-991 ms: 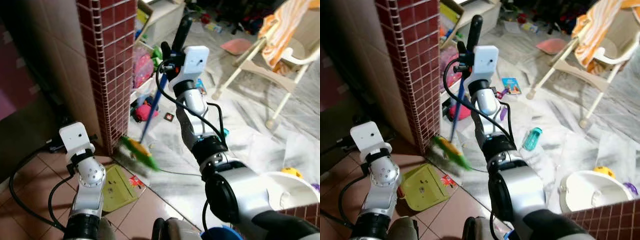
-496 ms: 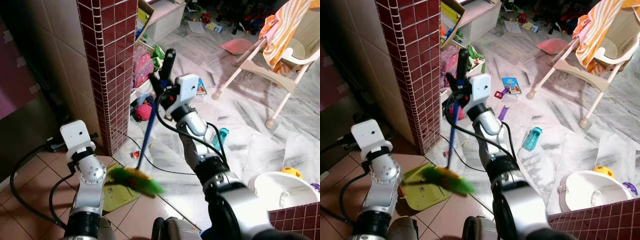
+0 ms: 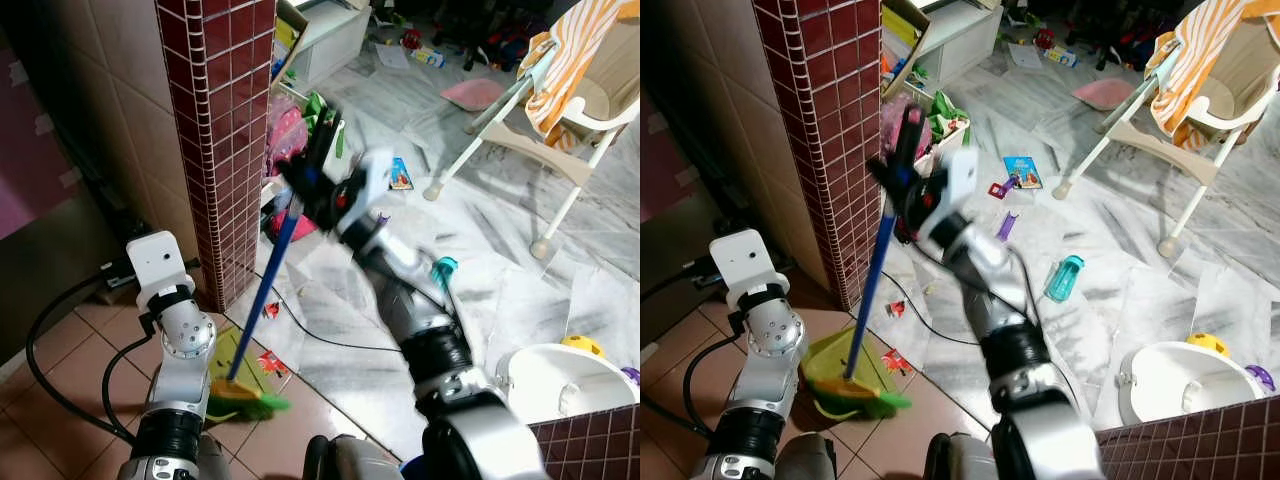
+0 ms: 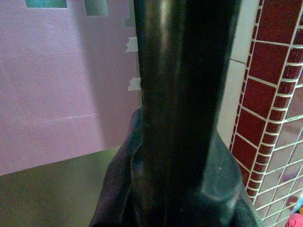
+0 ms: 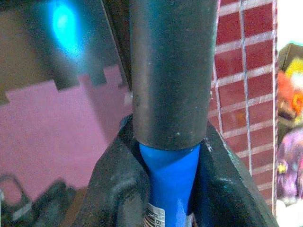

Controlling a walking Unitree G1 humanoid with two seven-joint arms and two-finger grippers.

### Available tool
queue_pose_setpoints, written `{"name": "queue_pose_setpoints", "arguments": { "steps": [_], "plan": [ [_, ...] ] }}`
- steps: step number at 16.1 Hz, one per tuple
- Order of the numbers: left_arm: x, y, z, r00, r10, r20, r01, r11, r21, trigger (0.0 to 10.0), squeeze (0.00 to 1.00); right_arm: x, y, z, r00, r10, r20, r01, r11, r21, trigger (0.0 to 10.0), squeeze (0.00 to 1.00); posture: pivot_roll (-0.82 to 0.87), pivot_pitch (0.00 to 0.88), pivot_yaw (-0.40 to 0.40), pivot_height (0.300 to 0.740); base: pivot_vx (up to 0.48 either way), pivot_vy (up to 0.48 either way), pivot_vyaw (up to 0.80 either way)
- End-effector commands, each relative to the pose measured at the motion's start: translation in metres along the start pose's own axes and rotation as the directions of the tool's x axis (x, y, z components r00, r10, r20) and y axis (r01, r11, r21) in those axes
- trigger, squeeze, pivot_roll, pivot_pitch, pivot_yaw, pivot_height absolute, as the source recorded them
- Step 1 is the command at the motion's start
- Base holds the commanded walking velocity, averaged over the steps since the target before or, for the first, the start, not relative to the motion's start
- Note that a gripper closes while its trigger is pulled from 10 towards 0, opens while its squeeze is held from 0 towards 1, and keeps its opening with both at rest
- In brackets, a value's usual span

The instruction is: Sweep floor

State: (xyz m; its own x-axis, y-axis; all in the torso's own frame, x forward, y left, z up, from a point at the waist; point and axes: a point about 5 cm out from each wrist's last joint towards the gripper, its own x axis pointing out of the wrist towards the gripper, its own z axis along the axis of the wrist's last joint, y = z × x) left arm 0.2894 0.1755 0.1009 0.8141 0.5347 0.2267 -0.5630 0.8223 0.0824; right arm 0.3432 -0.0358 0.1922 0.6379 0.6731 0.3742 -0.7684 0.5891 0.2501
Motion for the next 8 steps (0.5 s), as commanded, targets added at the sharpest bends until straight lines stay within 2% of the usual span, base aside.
{"name": "queue_pose_setpoints", "arguments": {
  "steps": [1,3,4,8],
  "plan": [
    [-0.004,-0.009,-0.002,0.999,-0.042,-0.014,0.042,0.999,0.006,10.0,0.0,0.009,-0.002,0.032,0.993,0.007,0.121,-0.005,1.0,-0.015,10.0,0.0,0.01,0.115,-0.157,0.74,0.0,0.0,0.0],
    [-0.004,-0.01,-0.002,0.999,-0.049,-0.014,0.049,0.999,0.005,10.0,0.0,0.018,-0.014,0.065,0.979,-0.022,0.202,0.04,0.995,-0.087,10.0,0.0,0.01,0.116,-0.158,0.74,0.0,0.0,0.0],
    [-0.005,-0.01,-0.002,0.999,-0.05,-0.014,0.05,0.999,0.004,10.0,0.0,0.018,-0.023,0.076,0.973,-0.05,0.226,0.089,0.983,-0.164,10.0,0.0,0.01,0.119,-0.16,0.74,0.0,0.0,0.0],
    [-0.009,-0.008,-0.003,0.999,-0.046,-0.02,0.046,0.999,0.004,10.0,0.0,0.015,-0.036,0.084,0.966,-0.104,0.236,0.167,0.949,-0.267,10.0,0.0,0.03,0.136,-0.162,0.74,0.0,0.0,0.0]
  ]
}}
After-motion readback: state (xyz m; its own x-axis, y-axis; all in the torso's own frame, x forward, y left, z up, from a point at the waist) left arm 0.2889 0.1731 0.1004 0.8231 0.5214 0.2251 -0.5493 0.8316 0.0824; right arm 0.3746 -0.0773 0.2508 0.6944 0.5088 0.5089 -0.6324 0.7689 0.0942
